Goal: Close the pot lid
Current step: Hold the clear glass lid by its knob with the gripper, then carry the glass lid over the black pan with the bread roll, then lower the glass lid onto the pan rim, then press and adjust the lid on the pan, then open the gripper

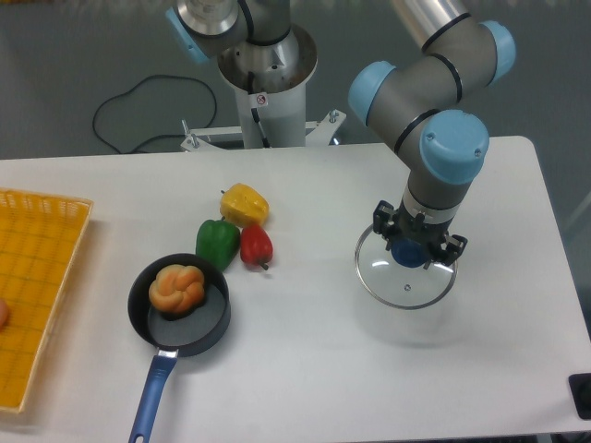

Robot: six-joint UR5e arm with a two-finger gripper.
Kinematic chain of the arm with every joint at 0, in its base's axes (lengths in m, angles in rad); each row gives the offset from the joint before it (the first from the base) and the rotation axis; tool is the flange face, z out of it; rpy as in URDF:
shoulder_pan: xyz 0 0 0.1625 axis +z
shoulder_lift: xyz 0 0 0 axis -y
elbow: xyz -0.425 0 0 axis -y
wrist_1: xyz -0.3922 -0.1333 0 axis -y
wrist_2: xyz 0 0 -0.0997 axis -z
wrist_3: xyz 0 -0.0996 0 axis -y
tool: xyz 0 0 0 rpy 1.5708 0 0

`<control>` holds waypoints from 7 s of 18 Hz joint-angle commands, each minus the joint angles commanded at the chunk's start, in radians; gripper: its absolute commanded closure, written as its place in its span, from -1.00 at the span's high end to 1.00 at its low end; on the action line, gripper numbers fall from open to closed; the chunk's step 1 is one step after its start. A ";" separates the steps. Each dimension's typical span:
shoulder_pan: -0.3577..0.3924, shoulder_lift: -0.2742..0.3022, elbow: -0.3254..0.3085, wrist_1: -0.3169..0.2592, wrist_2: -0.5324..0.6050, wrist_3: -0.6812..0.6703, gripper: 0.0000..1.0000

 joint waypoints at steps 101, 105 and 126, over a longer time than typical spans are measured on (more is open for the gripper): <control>-0.606 -0.028 -0.075 0.150 0.008 -0.614 0.02; -0.598 -0.031 -0.075 0.152 0.008 -0.611 0.02; -0.594 -0.028 -0.074 0.150 0.012 -0.617 0.06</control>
